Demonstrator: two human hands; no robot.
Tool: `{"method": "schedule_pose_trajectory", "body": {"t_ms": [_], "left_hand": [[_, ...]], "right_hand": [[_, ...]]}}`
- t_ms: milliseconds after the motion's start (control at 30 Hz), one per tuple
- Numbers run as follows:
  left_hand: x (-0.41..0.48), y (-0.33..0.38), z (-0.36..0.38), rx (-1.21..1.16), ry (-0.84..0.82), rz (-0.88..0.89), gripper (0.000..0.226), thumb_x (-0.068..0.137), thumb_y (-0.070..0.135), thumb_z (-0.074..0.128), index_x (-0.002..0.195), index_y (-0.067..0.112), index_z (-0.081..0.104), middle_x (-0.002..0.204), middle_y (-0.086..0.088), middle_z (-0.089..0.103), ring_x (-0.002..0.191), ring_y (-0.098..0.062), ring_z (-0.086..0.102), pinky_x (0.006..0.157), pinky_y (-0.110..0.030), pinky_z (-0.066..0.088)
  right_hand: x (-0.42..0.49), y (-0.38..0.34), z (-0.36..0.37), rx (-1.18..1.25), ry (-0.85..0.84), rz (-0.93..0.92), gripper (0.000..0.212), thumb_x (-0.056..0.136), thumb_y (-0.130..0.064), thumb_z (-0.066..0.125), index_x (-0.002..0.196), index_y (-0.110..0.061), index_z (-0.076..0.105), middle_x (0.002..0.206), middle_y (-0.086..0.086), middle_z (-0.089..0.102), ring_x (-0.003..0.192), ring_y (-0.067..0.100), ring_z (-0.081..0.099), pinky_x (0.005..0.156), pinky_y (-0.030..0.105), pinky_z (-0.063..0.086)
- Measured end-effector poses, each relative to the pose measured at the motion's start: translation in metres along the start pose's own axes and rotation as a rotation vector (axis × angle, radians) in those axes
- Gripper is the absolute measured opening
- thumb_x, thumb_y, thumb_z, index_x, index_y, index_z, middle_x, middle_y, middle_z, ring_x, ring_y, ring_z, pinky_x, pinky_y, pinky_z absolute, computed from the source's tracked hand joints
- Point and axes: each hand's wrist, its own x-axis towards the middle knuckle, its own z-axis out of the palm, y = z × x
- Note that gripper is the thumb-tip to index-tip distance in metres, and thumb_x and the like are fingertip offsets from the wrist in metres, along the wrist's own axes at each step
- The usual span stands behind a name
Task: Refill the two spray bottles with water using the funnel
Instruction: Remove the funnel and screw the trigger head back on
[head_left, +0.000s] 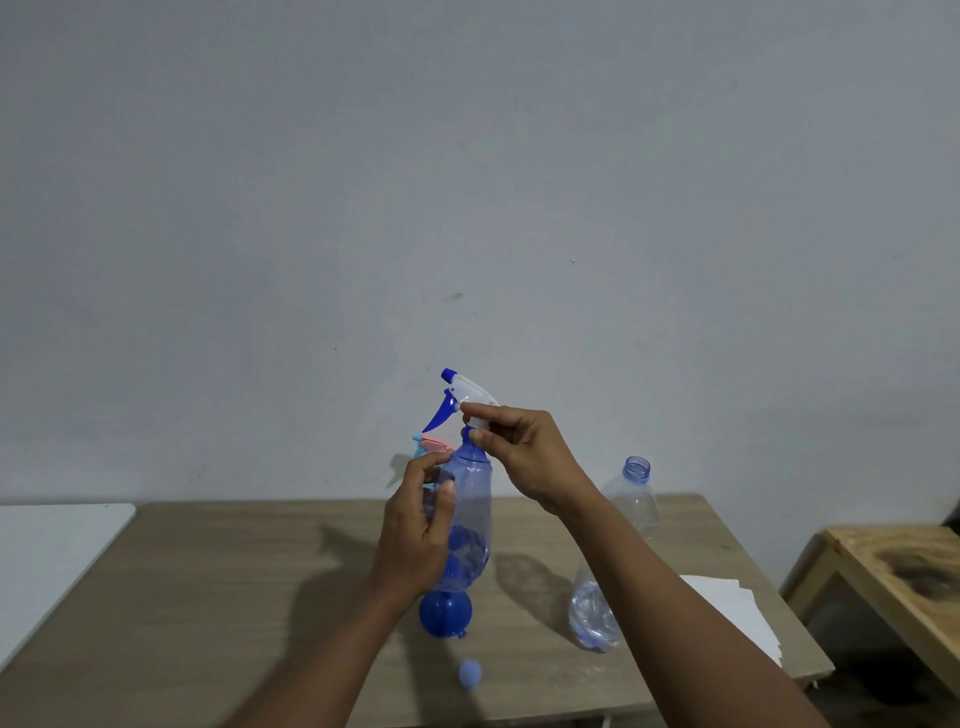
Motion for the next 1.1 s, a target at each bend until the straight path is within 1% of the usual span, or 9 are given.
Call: {"method": "schedule_pose_trajectory", "body": {"t_ms": [267,367,433,633,767,867,933,1000,1100], "left_hand": [[0.0,-0.003,-0.002,0.036,-0.017,0.011,0.02,0.093,0.052,0.04,0.112,0.059,0.045,0.111,0.029,0.059,0.098,-0.007,0.065,0.073,-0.029,0.058],[-0.001,-0.002,-0.001,0.047,-0.021,0.004,0.02,0.094,0.052,0.041,0.112,0.06,0.044,0.114,0.031,0.058,0.105,-0.002,0.062,0.076,-0.024,0.058],[-0.004,-0.007,0.001,0.027,-0.032,-0.02,0.02,0.096,0.048,0.044,0.114,0.058,0.045,0.116,0.03,0.057,0.109,-0.003,0.061,0.077,-0.026,0.06],[-0.016,-0.015,0.005,-0.005,-0.065,-0.018,0.013,0.096,0.037,0.048,0.108,0.033,0.052,0.103,0.016,0.069,0.093,-0.004,0.069,0.073,-0.016,0.055],[-0.024,-0.031,0.003,0.008,-0.085,-0.062,0.024,0.095,0.045,0.042,0.11,0.032,0.054,0.104,0.017,0.066,0.098,-0.01,0.067,0.08,-0.021,0.055],[-0.034,-0.069,-0.01,0.16,-0.027,-0.146,0.022,0.093,0.04,0.048,0.11,0.028,0.054,0.104,0.015,0.064,0.096,-0.009,0.065,0.081,-0.033,0.055],[-0.045,-0.103,-0.023,0.334,-0.007,-0.234,0.023,0.092,0.03,0.06,0.114,0.025,0.054,0.109,0.008,0.064,0.102,-0.014,0.062,0.086,-0.036,0.053],[-0.057,-0.135,-0.037,0.513,-0.066,-0.369,0.04,0.089,0.027,0.068,0.125,0.017,0.054,0.122,-0.001,0.063,0.116,-0.024,0.058,0.096,-0.039,0.047],[-0.079,-0.172,-0.058,0.773,-0.289,-0.628,0.075,0.088,0.053,0.06,0.149,0.019,0.033,0.152,-0.004,0.041,0.14,-0.026,0.036,0.112,-0.042,0.033]], "right_hand": [[-0.002,0.001,-0.004,-0.071,0.044,-0.014,0.024,0.093,-0.002,0.065,0.115,-0.01,0.072,0.115,0.006,0.072,0.113,0.02,0.066,0.084,0.03,0.06],[-0.006,0.005,0.002,0.0,0.14,-0.026,0.025,0.093,-0.004,0.066,0.111,-0.014,0.051,0.113,0.01,0.072,0.103,0.022,0.071,0.083,0.038,0.062],[-0.006,0.006,0.007,0.052,0.204,0.016,0.037,0.093,-0.011,0.068,0.115,-0.021,0.042,0.11,0.01,0.071,0.096,0.019,0.073,0.078,0.032,0.061],[0.004,0.017,0.015,0.009,0.189,0.11,0.034,0.098,-0.031,0.06,0.131,-0.023,0.062,0.11,-0.01,0.069,0.074,-0.006,0.059,0.067,0.013,0.049],[0.003,0.025,0.014,-0.012,0.181,0.166,0.028,0.103,-0.032,0.05,0.116,-0.019,0.071,0.106,-0.013,0.073,0.078,0.007,0.057,0.068,0.014,0.046],[-0.003,0.039,0.007,-0.014,0.155,0.22,0.032,0.103,-0.039,0.047,0.107,-0.017,0.071,0.105,0.002,0.075,0.089,0.028,0.07,0.08,0.035,0.053],[-0.01,0.055,0.004,-0.033,0.135,0.297,0.036,0.103,-0.044,0.046,0.109,-0.016,0.067,0.104,0.007,0.074,0.076,0.03,0.072,0.075,0.045,0.055],[-0.019,0.076,0.003,-0.099,0.141,0.384,0.037,0.102,-0.046,0.045,0.108,-0.016,0.066,0.102,0.008,0.073,0.065,0.029,0.07,0.069,0.046,0.055],[-0.035,0.113,0.006,-0.161,0.105,0.508,0.041,0.1,-0.05,0.048,0.108,-0.015,0.068,0.096,0.013,0.072,0.061,0.031,0.067,0.065,0.044,0.055]]}}
